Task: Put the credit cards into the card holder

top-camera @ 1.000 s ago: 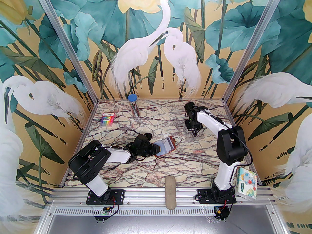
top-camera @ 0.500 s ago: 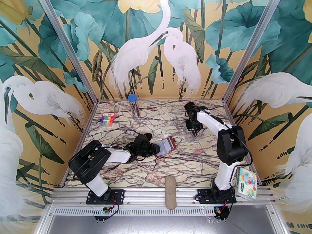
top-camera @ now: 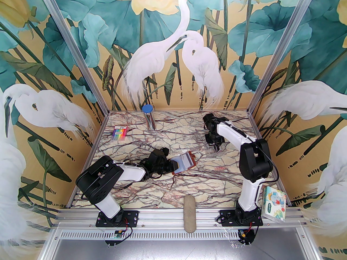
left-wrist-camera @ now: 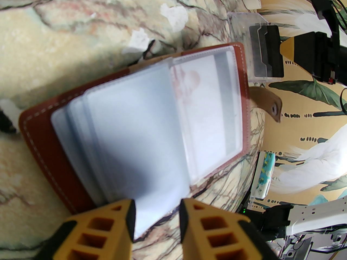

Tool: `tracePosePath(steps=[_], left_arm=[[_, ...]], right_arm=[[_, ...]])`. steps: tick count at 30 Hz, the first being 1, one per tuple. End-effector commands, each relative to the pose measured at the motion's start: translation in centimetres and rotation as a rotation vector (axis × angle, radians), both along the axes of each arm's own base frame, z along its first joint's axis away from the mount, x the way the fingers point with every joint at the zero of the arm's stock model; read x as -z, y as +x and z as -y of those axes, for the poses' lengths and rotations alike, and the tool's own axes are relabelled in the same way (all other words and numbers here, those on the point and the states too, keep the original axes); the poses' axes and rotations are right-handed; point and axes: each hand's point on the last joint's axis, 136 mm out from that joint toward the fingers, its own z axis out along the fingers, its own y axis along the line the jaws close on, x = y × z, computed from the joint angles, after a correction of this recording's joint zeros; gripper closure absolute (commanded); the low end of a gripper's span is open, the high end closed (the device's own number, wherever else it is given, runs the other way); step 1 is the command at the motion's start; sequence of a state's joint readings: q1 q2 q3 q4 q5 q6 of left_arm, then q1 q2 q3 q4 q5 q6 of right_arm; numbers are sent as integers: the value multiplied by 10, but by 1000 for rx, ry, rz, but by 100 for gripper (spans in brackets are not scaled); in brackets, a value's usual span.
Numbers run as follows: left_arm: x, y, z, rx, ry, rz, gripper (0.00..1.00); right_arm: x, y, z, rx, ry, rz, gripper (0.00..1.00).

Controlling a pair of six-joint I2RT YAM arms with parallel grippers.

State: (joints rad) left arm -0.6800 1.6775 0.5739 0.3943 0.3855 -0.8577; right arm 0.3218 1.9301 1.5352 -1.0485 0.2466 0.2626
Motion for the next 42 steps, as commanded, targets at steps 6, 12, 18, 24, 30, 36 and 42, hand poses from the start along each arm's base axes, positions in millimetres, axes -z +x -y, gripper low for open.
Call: tracePosePath(steps=[6, 12, 18, 24, 30, 36, 42], left_arm=[[32, -13, -14, -11, 82, -94, 65], [32, -13, -14, -11, 81, -93, 65], [32, -14, -14, -12, 81, -95, 65], [32, -14, -14, -13, 81, -93, 65], [32, -14, -14, -13, 82, -94, 65], [32, -13, -15, -14, 81, -93, 65], [32, -13, -14, -14, 80, -92, 65]], right_arm=[[12, -7, 10, -4, -90, -52, 76], [11, -5, 13, 2, -109, -45, 72], [15, -8, 3, -12, -66, -58, 72], [20, -12, -1, -35, -67, -86, 71], [20, -13, -8, -54, -43, -93, 69], [17, -13, -10, -61, -49, -87, 68], [13, -13, -13, -65, -38, -81, 68]])
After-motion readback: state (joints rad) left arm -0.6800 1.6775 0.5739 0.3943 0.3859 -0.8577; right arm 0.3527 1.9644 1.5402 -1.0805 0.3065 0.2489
